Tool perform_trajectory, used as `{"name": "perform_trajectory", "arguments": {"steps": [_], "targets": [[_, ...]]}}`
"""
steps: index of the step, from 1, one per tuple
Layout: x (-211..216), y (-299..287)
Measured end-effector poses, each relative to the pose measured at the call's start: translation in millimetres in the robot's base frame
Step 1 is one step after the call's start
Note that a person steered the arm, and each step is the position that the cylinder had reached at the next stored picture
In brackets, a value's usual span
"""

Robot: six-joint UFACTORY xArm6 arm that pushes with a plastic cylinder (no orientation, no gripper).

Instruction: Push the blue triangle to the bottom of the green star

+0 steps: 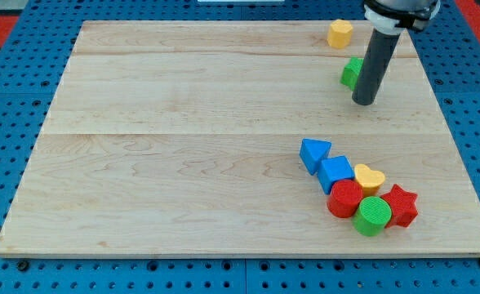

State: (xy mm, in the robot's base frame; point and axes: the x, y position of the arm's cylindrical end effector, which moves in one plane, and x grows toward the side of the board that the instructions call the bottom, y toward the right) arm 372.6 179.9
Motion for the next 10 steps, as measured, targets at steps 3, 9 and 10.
{"name": "perform_trajectory", "arguments": {"steps": [3, 9, 10], "targets": [[-24, 5], [122, -82], [123, -47]]}}
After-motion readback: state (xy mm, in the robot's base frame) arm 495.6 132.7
